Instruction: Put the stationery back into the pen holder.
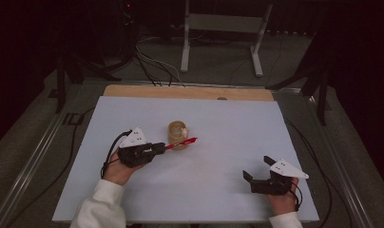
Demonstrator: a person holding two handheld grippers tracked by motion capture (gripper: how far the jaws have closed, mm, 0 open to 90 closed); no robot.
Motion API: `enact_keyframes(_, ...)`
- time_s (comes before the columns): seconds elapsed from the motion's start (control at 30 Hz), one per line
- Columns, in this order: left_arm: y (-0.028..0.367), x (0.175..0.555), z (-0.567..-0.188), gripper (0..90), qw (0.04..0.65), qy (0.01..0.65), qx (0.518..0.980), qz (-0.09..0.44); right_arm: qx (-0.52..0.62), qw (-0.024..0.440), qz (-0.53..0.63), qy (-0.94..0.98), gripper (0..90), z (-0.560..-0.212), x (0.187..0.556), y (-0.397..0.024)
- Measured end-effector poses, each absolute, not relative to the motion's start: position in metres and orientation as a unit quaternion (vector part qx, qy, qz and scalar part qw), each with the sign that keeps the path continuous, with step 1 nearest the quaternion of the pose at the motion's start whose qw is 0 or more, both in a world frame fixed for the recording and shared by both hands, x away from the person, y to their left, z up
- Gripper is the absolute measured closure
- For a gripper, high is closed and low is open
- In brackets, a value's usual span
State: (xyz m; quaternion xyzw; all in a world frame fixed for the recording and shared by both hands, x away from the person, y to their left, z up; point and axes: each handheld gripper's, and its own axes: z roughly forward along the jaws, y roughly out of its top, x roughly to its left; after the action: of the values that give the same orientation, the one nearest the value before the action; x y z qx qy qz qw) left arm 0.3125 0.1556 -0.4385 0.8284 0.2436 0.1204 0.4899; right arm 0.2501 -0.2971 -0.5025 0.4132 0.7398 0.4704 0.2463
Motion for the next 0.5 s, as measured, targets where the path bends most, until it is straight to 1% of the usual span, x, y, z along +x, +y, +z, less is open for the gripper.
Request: enact_keyframes(0.5, 0.168, 0.32, -0.42, 81.3, 0.504, 0.253, 0.815, 0.132, 0.413, 0.247, 0.47, 0.74, 0.2, -0.502, 0.25, -0.297)
